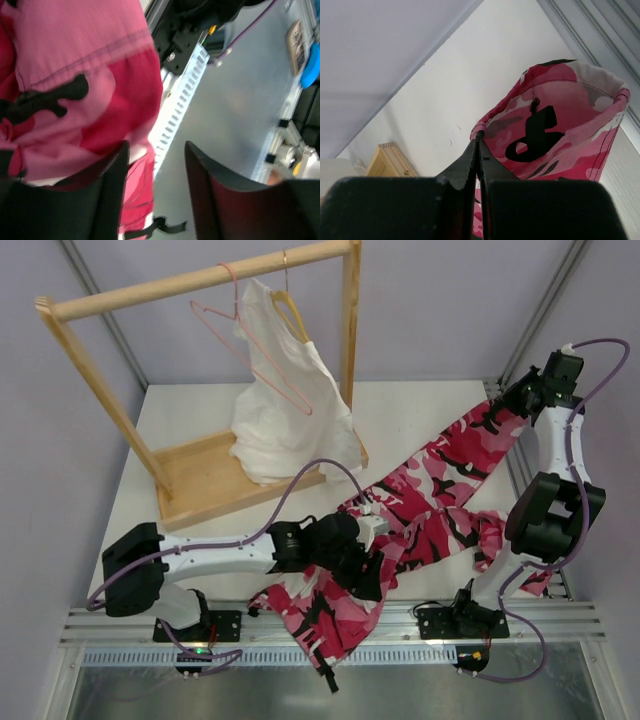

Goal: Place the trousers on the hanger
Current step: Fold the trousers

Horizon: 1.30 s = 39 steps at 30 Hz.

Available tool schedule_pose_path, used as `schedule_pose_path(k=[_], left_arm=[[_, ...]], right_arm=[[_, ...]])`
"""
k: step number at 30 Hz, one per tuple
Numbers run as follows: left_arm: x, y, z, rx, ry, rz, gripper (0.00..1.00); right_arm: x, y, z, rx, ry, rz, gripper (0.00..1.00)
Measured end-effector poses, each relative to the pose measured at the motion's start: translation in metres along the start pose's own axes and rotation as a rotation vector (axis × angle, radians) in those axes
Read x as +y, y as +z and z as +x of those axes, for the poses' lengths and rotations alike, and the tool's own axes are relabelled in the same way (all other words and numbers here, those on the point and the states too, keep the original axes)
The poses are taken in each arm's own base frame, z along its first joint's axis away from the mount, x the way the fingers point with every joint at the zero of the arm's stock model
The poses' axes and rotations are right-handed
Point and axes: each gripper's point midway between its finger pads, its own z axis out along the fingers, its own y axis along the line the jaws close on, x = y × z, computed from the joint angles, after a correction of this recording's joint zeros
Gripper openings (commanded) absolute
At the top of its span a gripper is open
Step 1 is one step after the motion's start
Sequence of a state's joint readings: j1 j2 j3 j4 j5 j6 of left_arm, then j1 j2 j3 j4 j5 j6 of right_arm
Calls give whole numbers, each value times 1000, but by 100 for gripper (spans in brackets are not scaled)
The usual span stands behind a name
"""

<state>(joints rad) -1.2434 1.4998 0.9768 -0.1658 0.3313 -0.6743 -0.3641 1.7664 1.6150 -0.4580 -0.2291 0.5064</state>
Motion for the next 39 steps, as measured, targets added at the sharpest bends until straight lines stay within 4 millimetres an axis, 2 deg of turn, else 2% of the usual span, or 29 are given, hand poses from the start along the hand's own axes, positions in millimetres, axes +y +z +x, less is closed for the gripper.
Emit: schedule_pose_path(k=[3, 7, 11, 13, 17, 19, 22, 24, 26, 28, 31, 33, 34, 36, 39], left_arm=[[9, -12, 10, 14, -39, -49, 72], [24, -49, 5, -43, -104, -169, 77], [57, -94, -9, -160, -271, -352, 81], [81, -117, -9, -217, -405, -470, 80], [125, -159, 7, -339, -664, -656, 84], [141, -182, 21, -410, -800, -715, 91], [151, -214, 37, -526, -963, -762, 92], [151, -227, 44, -569, -1035, -775, 91], [151, -233, 56, -577, -1115, -801, 89], [152, -230, 69, -548, -1201, -823, 85], [157, -208, 100, -428, -1353, -864, 82], [161, -193, 125, -321, -1433, -920, 83], [162, -188, 134, -275, -1467, -947, 86], [161, -183, 141, -230, -1511, -968, 90], [156, -182, 140, -232, -1553, -950, 91]], right_arm=[[-5, 1, -1, -2, 4, 19, 4], [-9, 2, 2, 9, 8, 35, 4], [-9, 2, 2, 10, 6, 35, 4], [-9, 2, 2, 10, 5, 36, 4], [-9, 2, 3, 11, 3, 35, 4], [-10, 2, 3, 13, 1, 36, 4], [-11, 2, 3, 16, 0, 39, 4], [-11, 2, 4, 18, 0, 39, 4], [-11, 2, 3, 17, 2, 38, 4], [-12, 2, 3, 18, 2, 38, 4], [-12, 2, 3, 18, 2, 38, 4], [-12, 2, 3, 18, 2, 38, 4], [-12, 2, 4, 18, 1, 38, 4], [-12, 2, 4, 19, -1, 40, 4], [-13, 1, 4, 23, -6, 42, 4]])
